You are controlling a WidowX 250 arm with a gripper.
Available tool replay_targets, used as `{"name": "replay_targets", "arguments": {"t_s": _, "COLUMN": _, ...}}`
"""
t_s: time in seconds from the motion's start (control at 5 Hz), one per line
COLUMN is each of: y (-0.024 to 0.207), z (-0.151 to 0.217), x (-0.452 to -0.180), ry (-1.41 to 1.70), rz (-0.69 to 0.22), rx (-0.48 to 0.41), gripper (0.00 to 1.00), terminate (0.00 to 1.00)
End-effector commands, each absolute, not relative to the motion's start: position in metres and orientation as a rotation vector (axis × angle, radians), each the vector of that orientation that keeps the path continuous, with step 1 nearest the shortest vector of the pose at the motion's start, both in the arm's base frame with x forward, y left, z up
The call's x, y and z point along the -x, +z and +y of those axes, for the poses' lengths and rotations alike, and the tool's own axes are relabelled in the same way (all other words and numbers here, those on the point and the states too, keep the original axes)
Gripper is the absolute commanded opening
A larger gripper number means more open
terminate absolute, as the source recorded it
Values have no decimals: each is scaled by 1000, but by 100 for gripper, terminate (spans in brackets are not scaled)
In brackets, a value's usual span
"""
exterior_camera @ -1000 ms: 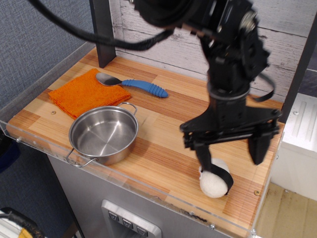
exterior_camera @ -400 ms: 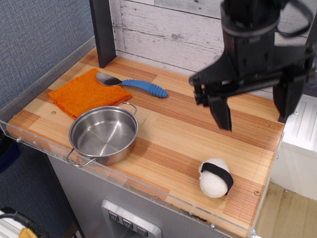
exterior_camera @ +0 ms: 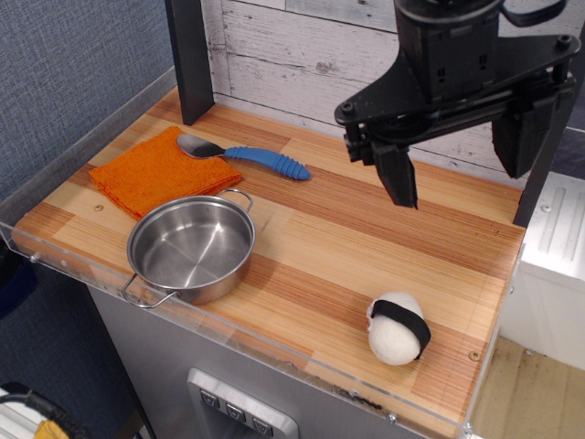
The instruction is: Move and black and white thread at the right edge of the table.
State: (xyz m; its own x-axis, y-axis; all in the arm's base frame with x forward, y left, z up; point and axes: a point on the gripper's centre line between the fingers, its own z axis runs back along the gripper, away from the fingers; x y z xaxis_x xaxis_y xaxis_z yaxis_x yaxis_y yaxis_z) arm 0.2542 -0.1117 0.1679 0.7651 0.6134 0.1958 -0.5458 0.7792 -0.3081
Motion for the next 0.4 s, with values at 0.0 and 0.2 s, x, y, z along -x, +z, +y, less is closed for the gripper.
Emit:
{"name": "replay_targets", "arguments": {"t_s": 0.0, "y": 181, "z": -107, "x": -249, "ry": 634, "rz": -335, "rx": 274, "gripper": 100, "terminate": 0}}
{"name": "replay_targets", "arguments": {"t_s": 0.2, "y": 181, "z": -107, "x": -249, "ry": 634, "rz": -335, "rx": 274, "gripper": 100, "terminate": 100}}
